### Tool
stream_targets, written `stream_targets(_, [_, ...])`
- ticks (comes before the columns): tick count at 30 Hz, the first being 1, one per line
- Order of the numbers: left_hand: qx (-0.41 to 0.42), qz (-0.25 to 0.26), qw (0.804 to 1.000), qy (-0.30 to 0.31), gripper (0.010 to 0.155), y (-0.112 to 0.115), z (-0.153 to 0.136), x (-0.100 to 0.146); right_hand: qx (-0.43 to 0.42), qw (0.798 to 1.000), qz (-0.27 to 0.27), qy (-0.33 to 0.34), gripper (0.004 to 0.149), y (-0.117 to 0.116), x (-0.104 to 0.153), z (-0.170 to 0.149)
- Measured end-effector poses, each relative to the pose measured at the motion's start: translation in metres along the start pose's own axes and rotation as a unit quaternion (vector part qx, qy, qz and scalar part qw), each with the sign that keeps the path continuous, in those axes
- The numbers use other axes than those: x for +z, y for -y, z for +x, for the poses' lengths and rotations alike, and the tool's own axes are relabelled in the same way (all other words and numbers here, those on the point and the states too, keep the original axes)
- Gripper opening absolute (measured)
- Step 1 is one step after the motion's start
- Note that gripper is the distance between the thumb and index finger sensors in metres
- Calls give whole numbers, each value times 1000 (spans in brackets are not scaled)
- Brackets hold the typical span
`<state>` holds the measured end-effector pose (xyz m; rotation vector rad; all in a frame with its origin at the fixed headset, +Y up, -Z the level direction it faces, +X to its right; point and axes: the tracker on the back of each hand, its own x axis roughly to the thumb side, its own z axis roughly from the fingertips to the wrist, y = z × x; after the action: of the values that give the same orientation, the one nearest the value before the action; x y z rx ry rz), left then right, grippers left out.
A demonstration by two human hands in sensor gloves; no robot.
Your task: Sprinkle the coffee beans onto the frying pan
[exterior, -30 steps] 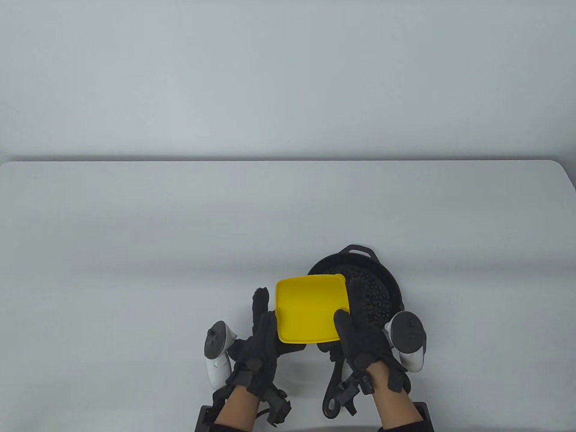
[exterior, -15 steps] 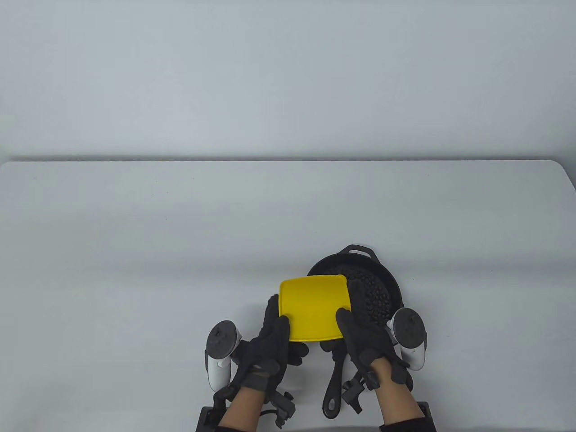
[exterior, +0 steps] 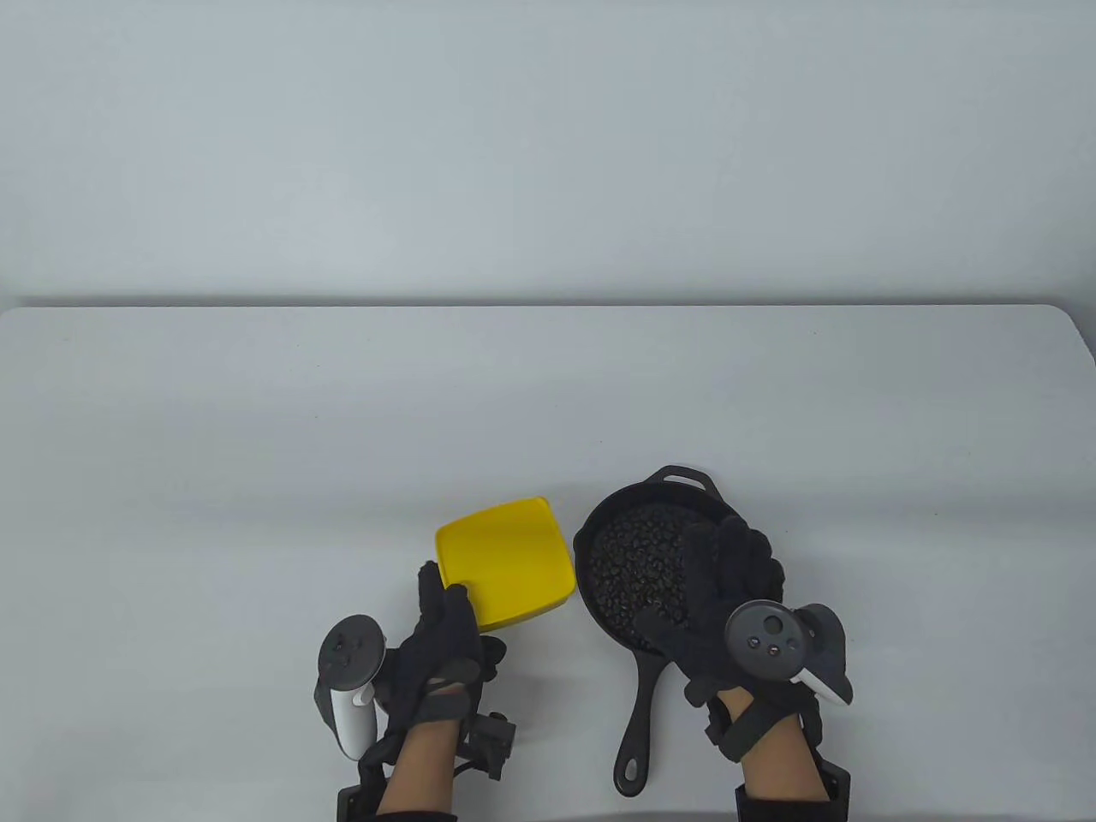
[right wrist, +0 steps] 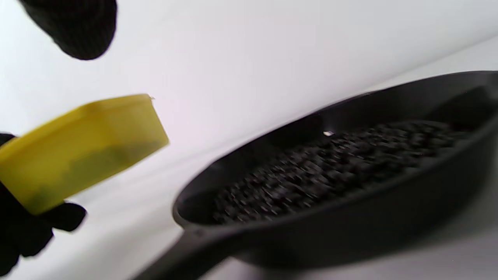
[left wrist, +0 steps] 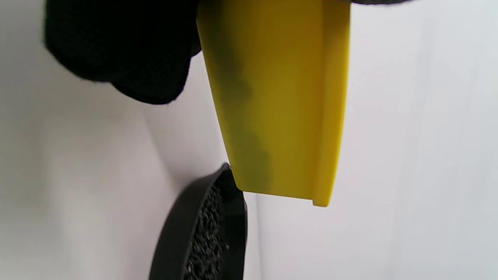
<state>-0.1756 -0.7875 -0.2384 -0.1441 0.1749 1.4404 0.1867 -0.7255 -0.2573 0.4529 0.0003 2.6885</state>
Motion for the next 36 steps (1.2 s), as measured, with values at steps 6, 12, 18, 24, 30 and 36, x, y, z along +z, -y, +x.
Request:
stream_targets(6, [-37, 40, 996, -67, 76, -17, -5, -4, 71, 991, 90, -71, 92, -6, -4, -7])
stream_targets(12, [-115, 79, 983, -117, 72, -32, -5, -3, 53, 994, 48, -80, 88, -10, -5, -8])
stream_targets(18, [-158, 105, 974, -125, 69, -35, -1, 0, 59, 993, 60, -80, 88, -11, -5, -7])
stream_targets(24, [-152, 111, 972, -142, 63, -38, -3, 0, 55, 993, 63, -80, 88, -11, -5, -7])
stream_targets(30, [-246, 144, 955, -83, 66, -34, 21, 5, 47, 993, 66, -88, 88, -13, -7, -9])
stream_targets(36, [-381, 116, 915, 65, 79, -3, 53, 18, 52, 993, 69, -83, 88, -12, -6, -6])
